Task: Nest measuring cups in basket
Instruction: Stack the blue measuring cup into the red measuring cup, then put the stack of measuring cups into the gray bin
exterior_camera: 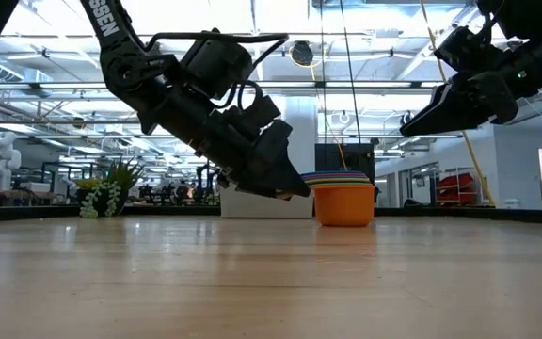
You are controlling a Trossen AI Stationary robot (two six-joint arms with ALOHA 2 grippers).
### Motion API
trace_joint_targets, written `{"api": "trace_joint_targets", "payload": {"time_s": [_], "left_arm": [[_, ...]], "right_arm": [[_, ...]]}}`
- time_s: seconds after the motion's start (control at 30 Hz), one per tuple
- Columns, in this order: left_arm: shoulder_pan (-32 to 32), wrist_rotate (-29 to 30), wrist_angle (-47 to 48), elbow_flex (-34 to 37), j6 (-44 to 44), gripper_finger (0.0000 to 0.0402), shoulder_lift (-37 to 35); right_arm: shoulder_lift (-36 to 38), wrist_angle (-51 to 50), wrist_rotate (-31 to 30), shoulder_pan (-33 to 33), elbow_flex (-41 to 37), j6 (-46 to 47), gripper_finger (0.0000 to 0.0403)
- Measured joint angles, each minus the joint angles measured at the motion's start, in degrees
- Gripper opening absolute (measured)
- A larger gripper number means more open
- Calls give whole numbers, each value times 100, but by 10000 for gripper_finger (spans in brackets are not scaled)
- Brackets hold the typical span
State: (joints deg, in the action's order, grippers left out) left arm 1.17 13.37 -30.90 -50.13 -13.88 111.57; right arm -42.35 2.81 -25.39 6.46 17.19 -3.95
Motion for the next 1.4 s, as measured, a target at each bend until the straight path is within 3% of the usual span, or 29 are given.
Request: {"api": "trace_joint_targets", "payload": {"time_s": [0.5,0.73,0.87,1.13,1.4], "left_arm": [[87,189,283,0,148,196,2],[101,280,295,0,450,203,-7],[10,573,760,0,675,217,-292],[-519,1468,2032,-2,1753,259,-1197],[-1175,2685,2361,-1,4505,275,-1039]], "right_arm": [[0,0,0,0,0,-21,130],[0,0,-2,0,0,-20,130],[0,-62,-1,0,0,0,130],[0,-179,-2,0,0,175,130],[1,-134,-6,0,0,775,130]]}}
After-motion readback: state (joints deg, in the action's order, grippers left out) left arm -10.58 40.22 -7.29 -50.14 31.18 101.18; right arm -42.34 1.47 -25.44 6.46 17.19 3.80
